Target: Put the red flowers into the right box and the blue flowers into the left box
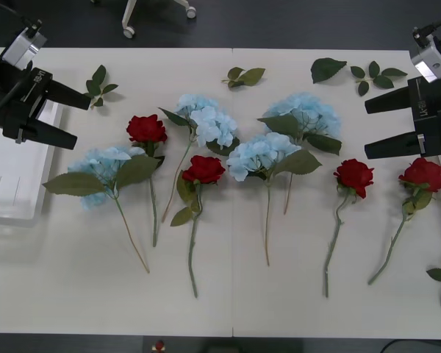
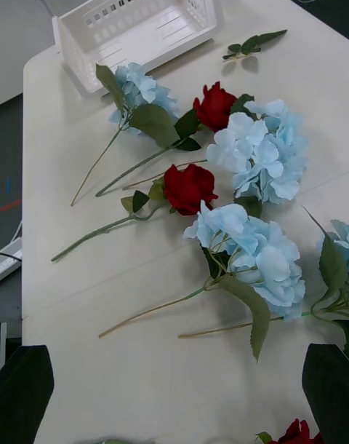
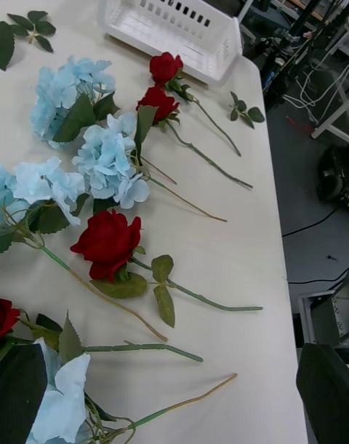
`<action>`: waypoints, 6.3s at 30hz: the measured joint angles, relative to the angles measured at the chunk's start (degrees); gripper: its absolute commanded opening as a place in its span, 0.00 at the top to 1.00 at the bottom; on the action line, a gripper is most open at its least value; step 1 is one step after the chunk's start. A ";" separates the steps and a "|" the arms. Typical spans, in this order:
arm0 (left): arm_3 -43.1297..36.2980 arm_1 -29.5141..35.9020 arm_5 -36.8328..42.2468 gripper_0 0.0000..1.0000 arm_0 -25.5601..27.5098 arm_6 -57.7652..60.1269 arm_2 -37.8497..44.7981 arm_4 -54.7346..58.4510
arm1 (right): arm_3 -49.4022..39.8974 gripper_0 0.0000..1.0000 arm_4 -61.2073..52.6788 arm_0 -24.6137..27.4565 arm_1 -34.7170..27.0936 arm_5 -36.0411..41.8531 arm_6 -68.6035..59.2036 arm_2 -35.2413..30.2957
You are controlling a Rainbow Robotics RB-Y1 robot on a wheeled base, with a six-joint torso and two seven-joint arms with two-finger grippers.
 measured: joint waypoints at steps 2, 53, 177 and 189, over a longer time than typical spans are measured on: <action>0.00 -0.02 0.00 0.00 0.37 0.00 -0.37 0.11 | 0.00 0.00 0.00 0.00 0.00 0.00 0.00 -0.01; -57.75 -2.21 -12.71 0.00 32.67 112.89 -2.91 -61.41 | -14.57 0.00 41.11 21.10 -8.78 7.75 -93.79 -3.48; 7.87 13.52 -24.30 1.00 -9.48 55.39 -17.97 -49.17 | 42.22 0.84 84.63 -8.06 0.27 -32.77 -55.39 22.61; 23.75 5.61 -31.83 1.00 -10.22 53.46 -17.39 -58.55 | 43.17 0.23 81.09 -8.08 1.00 -32.68 -55.37 24.56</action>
